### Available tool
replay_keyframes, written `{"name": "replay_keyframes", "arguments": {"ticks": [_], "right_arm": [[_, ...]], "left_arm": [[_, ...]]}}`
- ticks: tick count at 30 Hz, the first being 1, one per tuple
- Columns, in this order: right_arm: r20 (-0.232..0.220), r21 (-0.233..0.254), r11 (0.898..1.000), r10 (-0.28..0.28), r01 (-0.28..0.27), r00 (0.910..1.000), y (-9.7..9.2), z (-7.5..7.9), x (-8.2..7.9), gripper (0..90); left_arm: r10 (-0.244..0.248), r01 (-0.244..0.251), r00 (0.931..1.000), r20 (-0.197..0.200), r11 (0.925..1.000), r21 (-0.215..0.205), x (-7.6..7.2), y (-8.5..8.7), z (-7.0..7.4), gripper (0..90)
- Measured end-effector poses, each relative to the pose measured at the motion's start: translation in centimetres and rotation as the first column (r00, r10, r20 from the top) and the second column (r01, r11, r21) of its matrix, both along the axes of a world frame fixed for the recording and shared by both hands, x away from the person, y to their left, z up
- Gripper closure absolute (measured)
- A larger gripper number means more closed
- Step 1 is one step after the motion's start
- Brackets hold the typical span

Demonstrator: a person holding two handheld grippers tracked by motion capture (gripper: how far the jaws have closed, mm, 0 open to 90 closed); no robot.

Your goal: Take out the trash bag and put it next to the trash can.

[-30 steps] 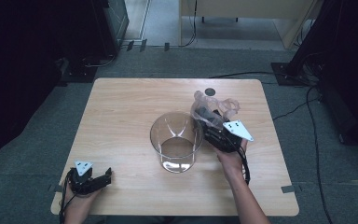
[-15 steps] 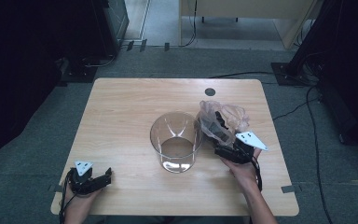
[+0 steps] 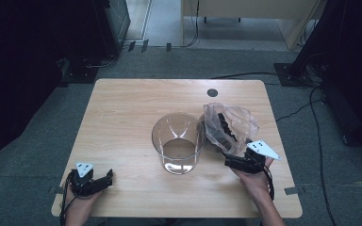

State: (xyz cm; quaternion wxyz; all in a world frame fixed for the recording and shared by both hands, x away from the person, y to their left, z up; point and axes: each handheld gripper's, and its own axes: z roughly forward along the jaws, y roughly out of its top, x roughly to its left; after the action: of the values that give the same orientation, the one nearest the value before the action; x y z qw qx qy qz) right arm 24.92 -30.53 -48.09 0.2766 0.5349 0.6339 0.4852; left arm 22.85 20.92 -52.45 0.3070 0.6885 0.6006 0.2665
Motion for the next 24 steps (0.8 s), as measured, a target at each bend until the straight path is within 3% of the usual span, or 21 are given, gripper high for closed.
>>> {"name": "replay_keyframes", "arguments": {"ticks": [6, 11, 24], "right_arm": [[-0.039, -0.027, 1.000, -0.004, 0.003, 0.9992, -0.9, -0.8, -0.7, 0.0], [-0.099, -0.048, 0.999, -0.016, 0.011, 0.9950, -2.0, -2.0, -1.4, 0.0], [-0.186, -0.094, 0.990, -0.121, 0.105, 0.9751, -5.9, -3.6, -3.1, 0.0]], "left_arm": [[0.000, 0.000, 1.0000, 0.000, 1.0000, 0.000, 0.0, 0.0, 0.0, 10.8], [0.000, 0.000, 1.0000, 0.000, 1.0000, 0.000, 0.0, 0.0, 0.0, 10.7], [-0.001, 0.001, 1.0000, 0.000, 1.0000, 0.000, 0.0, 0.0, 0.0, 10.7]]}}
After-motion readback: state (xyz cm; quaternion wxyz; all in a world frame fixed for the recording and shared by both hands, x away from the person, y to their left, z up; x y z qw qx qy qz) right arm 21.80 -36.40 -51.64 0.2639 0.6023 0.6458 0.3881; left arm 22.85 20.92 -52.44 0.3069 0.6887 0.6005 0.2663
